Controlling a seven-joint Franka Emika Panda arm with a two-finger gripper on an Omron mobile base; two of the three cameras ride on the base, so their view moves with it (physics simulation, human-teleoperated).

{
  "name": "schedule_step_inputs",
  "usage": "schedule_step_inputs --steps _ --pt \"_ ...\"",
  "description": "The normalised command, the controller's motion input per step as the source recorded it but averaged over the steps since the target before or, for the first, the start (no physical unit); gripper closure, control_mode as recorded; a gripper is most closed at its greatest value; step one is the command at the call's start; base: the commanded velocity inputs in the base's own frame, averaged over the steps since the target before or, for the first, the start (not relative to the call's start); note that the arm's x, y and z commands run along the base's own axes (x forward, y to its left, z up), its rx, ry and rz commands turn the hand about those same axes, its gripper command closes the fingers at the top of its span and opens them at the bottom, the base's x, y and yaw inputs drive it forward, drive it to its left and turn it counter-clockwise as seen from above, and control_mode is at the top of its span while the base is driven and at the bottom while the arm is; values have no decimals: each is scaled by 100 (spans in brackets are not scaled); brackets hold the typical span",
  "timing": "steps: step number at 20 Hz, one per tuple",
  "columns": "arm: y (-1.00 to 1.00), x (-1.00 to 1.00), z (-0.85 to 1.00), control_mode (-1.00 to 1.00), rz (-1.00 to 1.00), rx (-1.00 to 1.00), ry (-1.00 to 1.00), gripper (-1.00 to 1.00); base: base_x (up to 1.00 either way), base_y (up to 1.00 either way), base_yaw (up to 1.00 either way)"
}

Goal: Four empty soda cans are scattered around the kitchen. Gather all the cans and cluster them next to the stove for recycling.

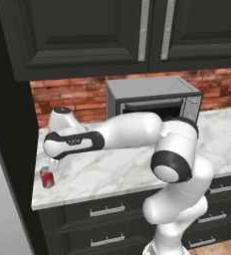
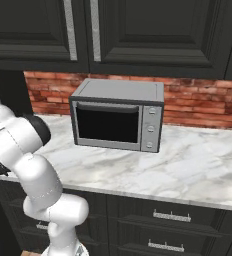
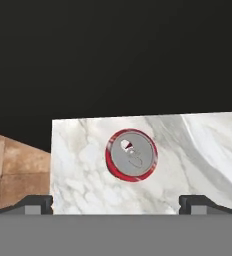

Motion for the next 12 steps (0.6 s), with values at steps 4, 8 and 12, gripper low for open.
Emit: schedule_step_inputs --steps 4,8,12 --pt "28 20 -16 -100 0 0 0 -100 0 0 0" --pt "15 11 -15 -100 0 0 0 -100 0 0 0" --pt "14 9 -18 -100 0 0 0 -100 0 0 0"
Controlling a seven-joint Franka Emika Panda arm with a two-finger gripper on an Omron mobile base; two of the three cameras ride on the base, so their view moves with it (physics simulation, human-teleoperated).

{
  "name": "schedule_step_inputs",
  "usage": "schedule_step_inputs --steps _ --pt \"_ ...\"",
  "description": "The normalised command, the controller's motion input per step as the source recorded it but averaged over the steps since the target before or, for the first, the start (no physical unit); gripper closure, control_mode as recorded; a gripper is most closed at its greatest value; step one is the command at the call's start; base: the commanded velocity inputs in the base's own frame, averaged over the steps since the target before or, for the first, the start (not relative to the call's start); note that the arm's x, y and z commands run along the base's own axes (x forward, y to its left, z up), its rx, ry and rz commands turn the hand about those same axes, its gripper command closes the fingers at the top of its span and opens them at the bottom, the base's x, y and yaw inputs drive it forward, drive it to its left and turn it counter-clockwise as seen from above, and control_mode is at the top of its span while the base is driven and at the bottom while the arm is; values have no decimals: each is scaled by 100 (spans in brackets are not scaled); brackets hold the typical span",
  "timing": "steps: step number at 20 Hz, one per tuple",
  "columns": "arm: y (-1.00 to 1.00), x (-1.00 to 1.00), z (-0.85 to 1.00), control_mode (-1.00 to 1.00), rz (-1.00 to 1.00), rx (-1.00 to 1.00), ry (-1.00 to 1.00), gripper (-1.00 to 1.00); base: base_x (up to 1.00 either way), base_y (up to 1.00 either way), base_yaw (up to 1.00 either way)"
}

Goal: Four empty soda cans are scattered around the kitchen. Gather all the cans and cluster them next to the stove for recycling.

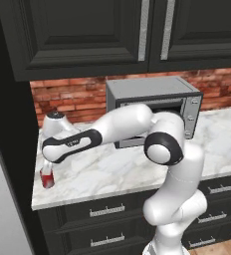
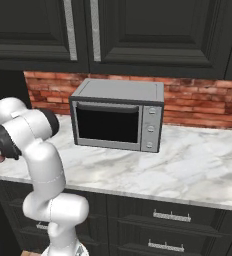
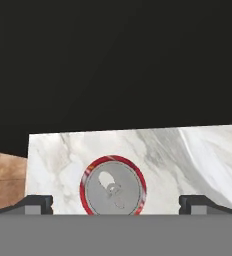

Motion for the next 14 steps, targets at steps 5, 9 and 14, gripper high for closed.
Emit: schedule_step_inputs --steps 5,9,14 --pt "6 2 -15 -100 0 0 0 -100 0 0 0" --pt "0 2 -13 -100 0 0 0 -100 0 0 0" --pt "0 0 -16 -100 0 0 0 -100 0 0 0"
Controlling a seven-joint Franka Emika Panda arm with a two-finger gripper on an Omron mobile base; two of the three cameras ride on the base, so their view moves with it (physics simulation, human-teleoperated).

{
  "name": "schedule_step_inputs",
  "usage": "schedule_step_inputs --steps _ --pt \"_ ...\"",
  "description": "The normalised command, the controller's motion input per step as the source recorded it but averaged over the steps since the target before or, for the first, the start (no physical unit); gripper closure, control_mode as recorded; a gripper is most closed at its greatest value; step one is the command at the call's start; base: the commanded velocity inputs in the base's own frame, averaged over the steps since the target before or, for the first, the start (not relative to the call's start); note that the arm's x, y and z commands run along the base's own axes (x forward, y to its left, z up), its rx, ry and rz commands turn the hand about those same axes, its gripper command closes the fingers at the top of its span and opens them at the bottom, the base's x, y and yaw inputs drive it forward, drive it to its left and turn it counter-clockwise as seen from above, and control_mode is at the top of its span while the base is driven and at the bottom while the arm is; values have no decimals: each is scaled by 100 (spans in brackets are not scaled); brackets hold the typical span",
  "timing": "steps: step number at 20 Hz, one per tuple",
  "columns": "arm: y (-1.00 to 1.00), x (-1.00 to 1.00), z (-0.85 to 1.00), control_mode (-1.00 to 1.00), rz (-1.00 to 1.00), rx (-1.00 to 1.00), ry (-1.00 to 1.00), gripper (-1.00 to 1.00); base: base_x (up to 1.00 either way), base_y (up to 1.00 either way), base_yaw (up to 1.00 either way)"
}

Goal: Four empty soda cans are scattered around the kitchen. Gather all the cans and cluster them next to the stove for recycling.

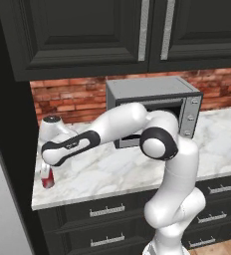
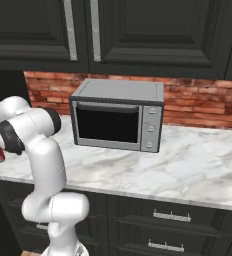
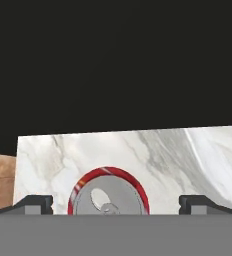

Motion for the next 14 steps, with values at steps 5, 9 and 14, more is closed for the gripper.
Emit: schedule_step_inputs --steps 5,9,14 --pt "0 0 -16 -100 0 0 0 -100 0 0 0" --pt "0 0 -11 -100 0 0 1 -100 0 0 0" --pt "0 0 -11 -100 0 0 3 -100 0 0 0"
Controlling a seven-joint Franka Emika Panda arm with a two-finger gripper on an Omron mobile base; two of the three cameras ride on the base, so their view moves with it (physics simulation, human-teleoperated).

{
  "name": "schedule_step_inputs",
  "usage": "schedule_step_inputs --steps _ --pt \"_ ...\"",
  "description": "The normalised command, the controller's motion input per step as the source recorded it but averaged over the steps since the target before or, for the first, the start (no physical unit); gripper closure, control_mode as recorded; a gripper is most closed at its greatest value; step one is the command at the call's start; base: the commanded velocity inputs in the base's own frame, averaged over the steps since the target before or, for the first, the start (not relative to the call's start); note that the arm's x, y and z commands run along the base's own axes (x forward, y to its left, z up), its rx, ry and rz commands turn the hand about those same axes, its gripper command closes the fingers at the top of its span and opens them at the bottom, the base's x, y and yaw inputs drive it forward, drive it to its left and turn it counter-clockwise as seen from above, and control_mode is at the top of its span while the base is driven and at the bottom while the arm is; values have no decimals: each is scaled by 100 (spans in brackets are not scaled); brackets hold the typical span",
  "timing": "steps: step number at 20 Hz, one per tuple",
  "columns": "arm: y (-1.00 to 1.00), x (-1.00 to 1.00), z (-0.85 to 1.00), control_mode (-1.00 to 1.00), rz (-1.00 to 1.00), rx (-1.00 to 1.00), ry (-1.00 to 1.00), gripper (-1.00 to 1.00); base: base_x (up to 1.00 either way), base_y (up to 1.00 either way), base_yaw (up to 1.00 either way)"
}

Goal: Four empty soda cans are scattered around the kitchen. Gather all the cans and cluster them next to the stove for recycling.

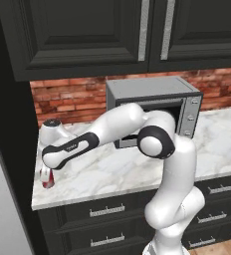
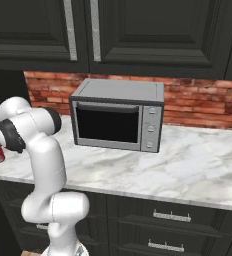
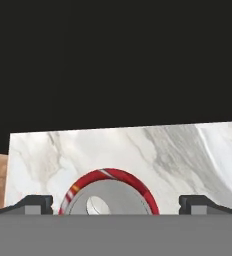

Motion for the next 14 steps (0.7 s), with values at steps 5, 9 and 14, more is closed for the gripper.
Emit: schedule_step_inputs --steps 5,9,14 --pt "0 0 -5 -100 0 0 1 100 0 0 0" --pt "0 0 0 -100 0 0 0 100 0 0 0" --pt "-7 -2 25 -100 0 0 0 100 0 0 0"
